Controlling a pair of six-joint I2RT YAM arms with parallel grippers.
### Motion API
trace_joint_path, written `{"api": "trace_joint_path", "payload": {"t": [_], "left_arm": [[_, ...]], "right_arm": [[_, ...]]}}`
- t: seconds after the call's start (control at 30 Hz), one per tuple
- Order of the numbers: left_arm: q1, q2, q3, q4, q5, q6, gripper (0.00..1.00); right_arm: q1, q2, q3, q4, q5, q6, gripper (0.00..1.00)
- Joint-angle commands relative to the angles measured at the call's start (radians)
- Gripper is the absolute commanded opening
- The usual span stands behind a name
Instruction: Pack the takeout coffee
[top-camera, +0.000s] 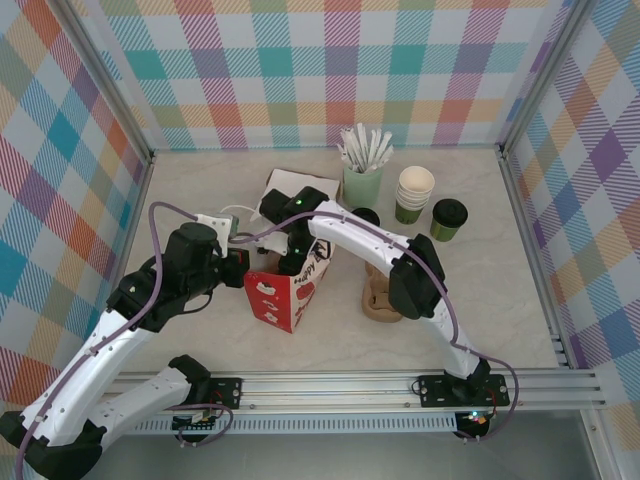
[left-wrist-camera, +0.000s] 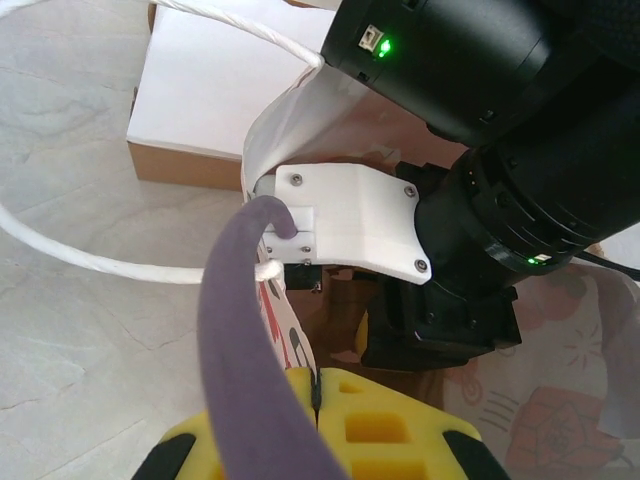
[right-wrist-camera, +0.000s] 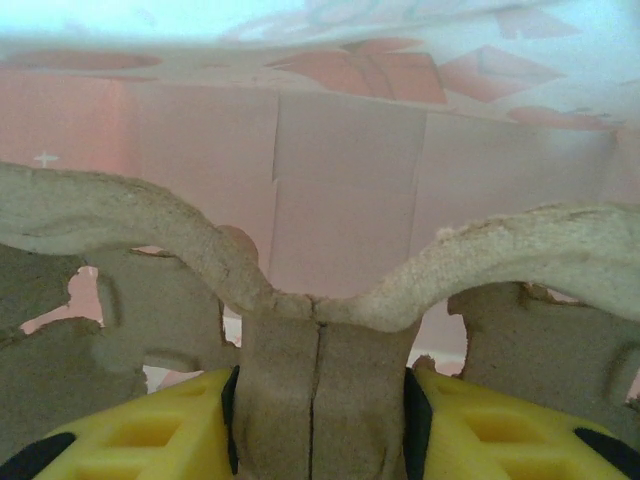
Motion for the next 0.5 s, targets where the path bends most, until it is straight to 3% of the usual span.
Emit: {"api": "trace_joint_path", "payload": {"t": [0.0, 0.23, 0.47], "left_arm": [[-0.013, -0.029, 0.013, 0.127, -0.004, 0.014, 0.00], [-0.014, -0.026, 0.013, 0.125, -0.009, 0.014, 0.00], [-0.016, -0.029, 0.006, 0.109, -0.019, 0.018, 0.00]], "right_arm": [[-0.012, 0.099, -0.026, -0.069, 0.016, 0.035, 0.47], [-0.013, 0.087, 0.011, -0.093, 0.008, 0.032, 0.52], [-0.017, 0.051, 0.118, -0.120, 0.002, 0.029, 0.68]]}}
